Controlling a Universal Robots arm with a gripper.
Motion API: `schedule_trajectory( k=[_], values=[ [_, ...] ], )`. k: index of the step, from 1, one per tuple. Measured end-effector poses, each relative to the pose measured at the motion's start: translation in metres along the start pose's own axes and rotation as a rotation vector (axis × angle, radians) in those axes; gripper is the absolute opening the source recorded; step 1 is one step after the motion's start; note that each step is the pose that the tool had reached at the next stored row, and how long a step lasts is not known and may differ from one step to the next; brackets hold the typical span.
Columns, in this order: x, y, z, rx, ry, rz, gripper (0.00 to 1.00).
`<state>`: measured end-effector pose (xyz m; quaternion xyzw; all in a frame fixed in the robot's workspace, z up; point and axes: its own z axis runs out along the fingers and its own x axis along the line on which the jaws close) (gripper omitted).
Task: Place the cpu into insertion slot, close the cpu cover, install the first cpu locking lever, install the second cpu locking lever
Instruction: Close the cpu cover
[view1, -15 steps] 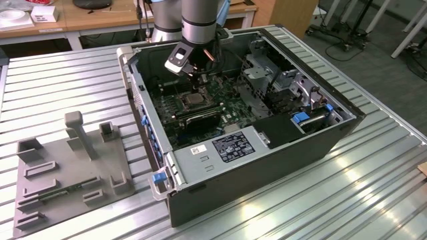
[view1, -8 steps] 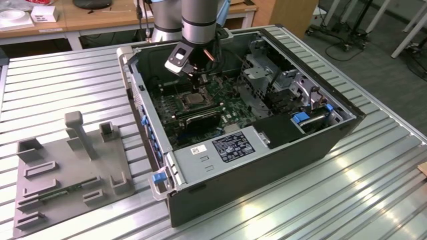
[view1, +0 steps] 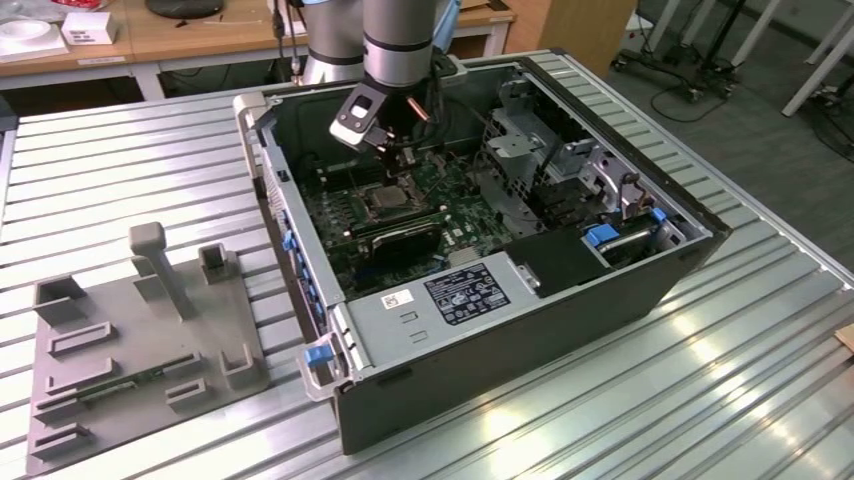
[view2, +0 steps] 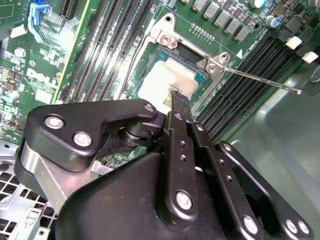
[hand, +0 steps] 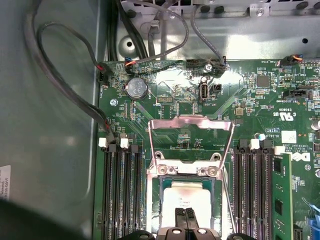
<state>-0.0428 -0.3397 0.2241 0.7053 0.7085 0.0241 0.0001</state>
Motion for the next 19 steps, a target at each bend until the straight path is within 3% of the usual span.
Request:
schedule_trajectory(
  k=[5,14,19],
  values=[
    [0.0003,0.0002,-0.0061,-0.0002,0.0004,0.0,0.11],
    [0.0008,0.0008,-0.0229,0.0,0.0003,0.0,0.11],
    [0.001,0.001,-0.0272,0.0,0.0003,0.0,0.11]
  ],
)
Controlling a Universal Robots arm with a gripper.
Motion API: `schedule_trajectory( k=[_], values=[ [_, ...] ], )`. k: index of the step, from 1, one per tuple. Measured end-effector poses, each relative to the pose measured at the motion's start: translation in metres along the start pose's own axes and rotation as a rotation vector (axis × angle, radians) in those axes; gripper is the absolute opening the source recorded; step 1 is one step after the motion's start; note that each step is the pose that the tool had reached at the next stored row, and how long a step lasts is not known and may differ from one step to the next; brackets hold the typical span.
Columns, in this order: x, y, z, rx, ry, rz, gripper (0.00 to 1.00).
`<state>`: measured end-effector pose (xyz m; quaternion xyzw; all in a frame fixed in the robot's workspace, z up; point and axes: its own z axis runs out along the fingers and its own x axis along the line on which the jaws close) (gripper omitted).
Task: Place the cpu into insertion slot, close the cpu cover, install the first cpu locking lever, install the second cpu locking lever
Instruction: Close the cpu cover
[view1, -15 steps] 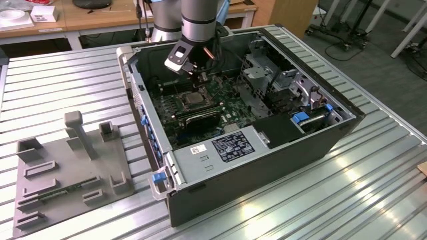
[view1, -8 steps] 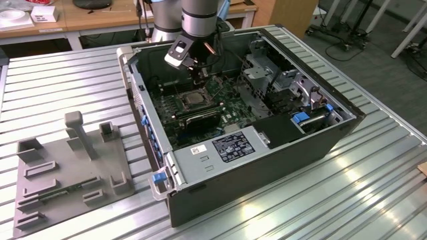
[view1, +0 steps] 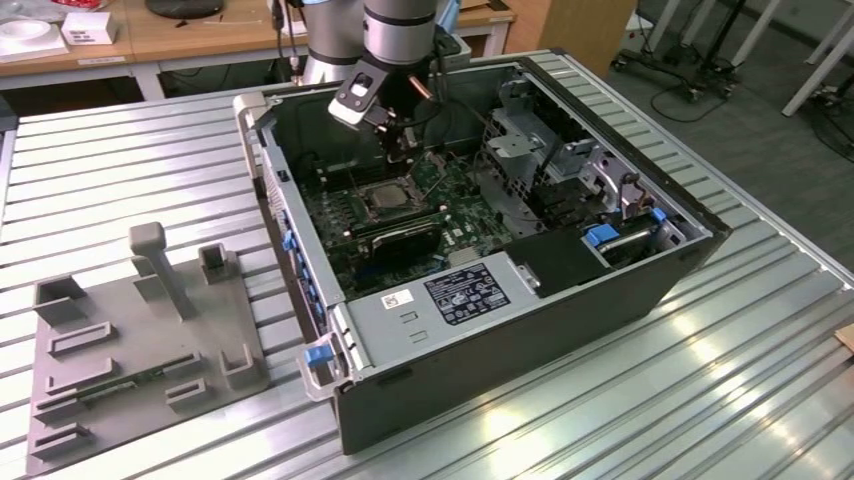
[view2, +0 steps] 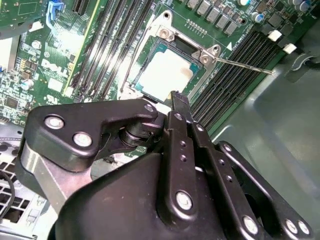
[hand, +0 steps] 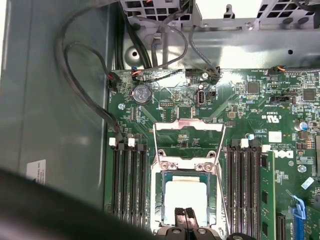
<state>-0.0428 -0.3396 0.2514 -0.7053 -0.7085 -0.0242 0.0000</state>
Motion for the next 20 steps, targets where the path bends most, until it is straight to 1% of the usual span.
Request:
schedule_trajectory(
  k=[5,12,17,20],
  values=[
    [0.0001,0.0001,-0.0034,0.0,0.0,0.0,0.11],
    [0.0002,0.0001,-0.0039,-0.0001,0.0001,0.0,0.11],
    [0.0003,0.0003,-0.0091,0.0005,-0.0001,0.0,0.11],
    [0.0003,0.0003,-0.0092,0.0004,-0.001,0.0,0.11]
  ],
)
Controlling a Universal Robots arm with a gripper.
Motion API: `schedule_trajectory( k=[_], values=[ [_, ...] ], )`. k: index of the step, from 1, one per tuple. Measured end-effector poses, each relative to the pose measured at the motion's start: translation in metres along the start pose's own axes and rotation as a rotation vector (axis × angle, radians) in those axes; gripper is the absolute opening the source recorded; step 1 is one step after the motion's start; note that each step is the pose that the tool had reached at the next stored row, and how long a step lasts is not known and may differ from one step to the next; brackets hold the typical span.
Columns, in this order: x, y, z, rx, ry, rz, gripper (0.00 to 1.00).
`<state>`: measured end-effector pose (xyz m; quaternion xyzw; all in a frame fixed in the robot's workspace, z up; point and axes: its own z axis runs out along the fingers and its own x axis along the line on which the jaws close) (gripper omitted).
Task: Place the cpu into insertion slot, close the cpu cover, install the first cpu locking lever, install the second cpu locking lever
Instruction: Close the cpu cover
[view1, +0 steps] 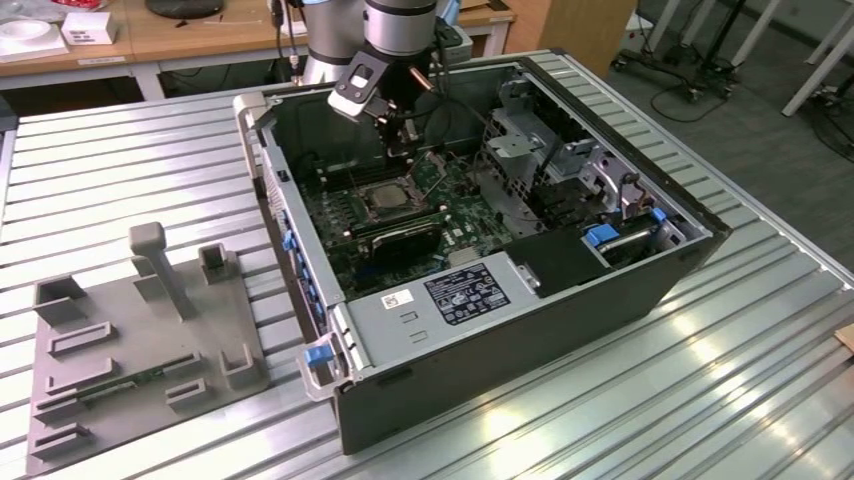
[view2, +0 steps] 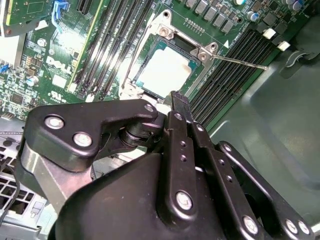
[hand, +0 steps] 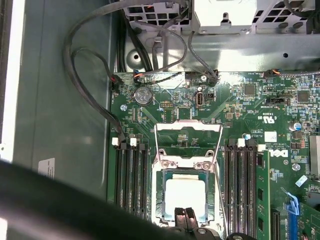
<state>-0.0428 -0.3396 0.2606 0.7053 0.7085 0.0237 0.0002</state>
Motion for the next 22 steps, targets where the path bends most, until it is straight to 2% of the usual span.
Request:
schedule_trajectory(
  k=[9,22],
  values=[
    [0.0001,0.0036,0.0001,0.0,0.0,0.0,0.11],
    [0.0,0.0174,0.0006,0.0,0.0,0.0,0.11]
  ],
)
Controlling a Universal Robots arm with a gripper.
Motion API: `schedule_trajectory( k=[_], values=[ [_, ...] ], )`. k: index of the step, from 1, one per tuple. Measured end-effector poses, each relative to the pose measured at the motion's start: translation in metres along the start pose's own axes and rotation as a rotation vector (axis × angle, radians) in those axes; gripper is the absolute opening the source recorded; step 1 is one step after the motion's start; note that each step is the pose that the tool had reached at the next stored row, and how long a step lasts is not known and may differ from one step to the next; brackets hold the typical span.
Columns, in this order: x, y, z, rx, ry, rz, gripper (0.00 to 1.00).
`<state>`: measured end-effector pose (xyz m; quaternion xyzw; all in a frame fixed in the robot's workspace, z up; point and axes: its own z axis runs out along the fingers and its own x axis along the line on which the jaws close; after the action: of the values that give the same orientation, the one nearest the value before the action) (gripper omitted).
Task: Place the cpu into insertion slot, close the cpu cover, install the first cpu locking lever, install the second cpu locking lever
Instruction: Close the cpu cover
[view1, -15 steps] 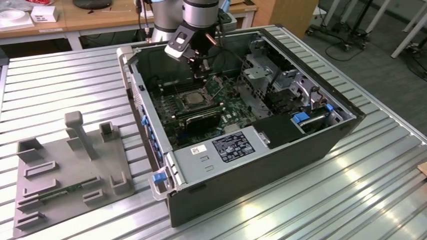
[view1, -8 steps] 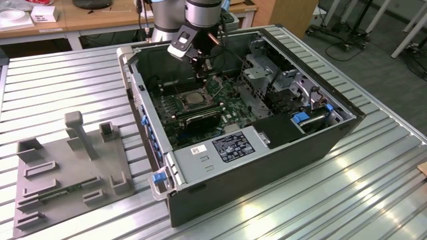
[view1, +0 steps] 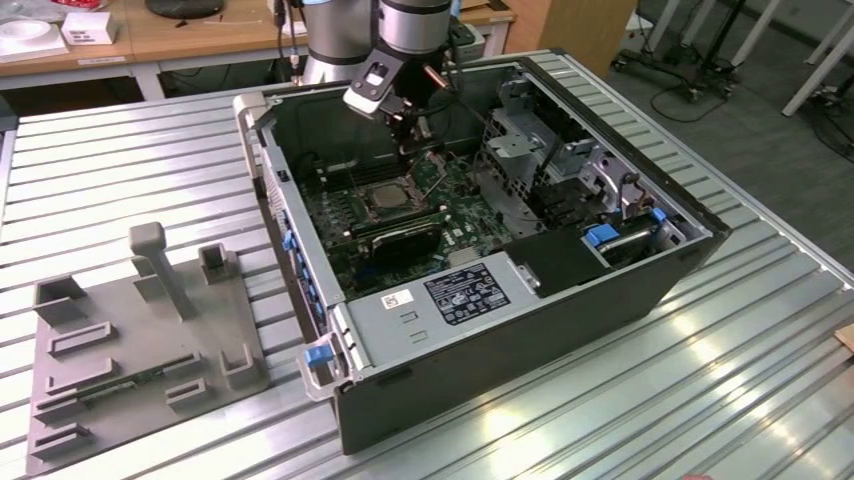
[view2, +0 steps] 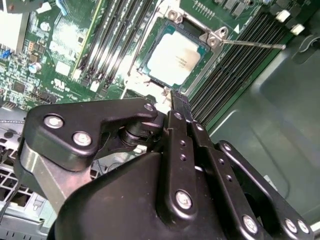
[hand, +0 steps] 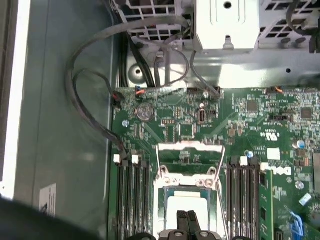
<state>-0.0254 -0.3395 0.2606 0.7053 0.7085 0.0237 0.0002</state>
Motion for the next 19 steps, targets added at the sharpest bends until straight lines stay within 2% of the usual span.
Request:
schedule_trajectory(
  k=[11,19],
  values=[
    [-0.0001,0.0168,0.0006,0.0,0.0,0.0,0.11],
    [-0.0002,0.0315,0.001,0.0,-0.0001,0.0,0.11]
  ],
)
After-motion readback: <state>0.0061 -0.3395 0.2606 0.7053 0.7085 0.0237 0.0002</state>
